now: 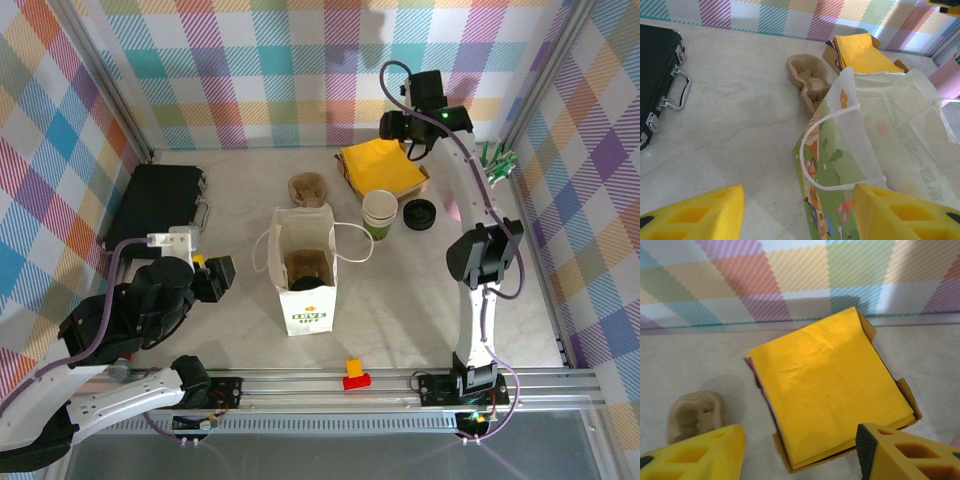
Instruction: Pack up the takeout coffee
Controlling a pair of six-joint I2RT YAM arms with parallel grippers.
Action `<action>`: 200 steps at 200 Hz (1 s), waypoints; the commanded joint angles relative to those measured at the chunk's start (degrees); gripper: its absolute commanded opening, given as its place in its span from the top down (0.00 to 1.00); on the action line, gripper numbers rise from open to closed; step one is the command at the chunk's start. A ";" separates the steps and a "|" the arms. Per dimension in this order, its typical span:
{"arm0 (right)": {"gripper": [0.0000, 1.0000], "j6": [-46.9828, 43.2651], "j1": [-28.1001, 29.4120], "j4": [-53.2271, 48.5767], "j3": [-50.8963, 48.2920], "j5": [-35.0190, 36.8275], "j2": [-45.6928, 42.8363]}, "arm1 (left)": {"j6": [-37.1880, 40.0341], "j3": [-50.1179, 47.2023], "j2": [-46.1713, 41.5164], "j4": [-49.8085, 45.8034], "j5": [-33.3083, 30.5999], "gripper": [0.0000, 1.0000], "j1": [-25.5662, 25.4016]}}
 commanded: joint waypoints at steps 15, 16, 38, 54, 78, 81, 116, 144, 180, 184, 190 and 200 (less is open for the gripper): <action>0.37 -0.87 -1.89 3.40 3.18 0.23 6.35 | 1.59 -0.10 1.10 2.52 -0.06 0.41 0.47; 0.36 -0.89 -1.91 3.46 3.18 0.17 6.51 | 1.59 -0.10 1.09 2.53 -0.08 0.41 0.47; 0.34 -0.74 -2.76 4.19 3.14 -0.33 9.67 | 1.54 -0.36 1.06 2.95 -0.29 0.41 0.47; 0.33 -0.71 -3.22 4.56 3.18 -0.74 11.80 | 1.46 -0.54 1.07 2.89 -0.62 0.42 0.47; 0.31 -1.00 -3.61 5.51 3.25 -2.03 14.51 | 1.10 -0.76 1.25 2.76 -0.80 0.41 0.47; 0.31 -1.13 -3.60 5.61 3.21 -2.12 14.83 | 1.07 -0.72 1.25 2.73 -0.80 0.41 0.47; 0.26 -2.07 -3.61 6.38 3.27 -2.81 17.52 | 0.76 -0.97 1.37 2.64 -0.80 0.41 0.47; 0.24 -2.74 -3.52 6.53 3.35 -3.69 19.24 | 0.28 -1.06 1.43 2.20 -0.98 0.42 0.47; 0.23 -4.02 -3.19 6.15 3.27 -2.69 20.84 | 0.04 -1.06 1.34 2.10 -1.06 0.42 0.47; 0.23 -4.22 -3.10 6.15 3.28 -2.35 20.97 | 0.03 -1.06 1.32 2.08 -1.01 0.42 0.47; 0.22 -4.70 -2.92 6.13 3.33 -1.74 21.21 | 0.01 -1.11 1.34 2.10 -1.02 0.42 0.47; 0.22 -5.61 -2.65 6.07 3.35 -0.92 21.67 | -0.16 -1.15 1.34 2.03 -1.06 0.42 0.47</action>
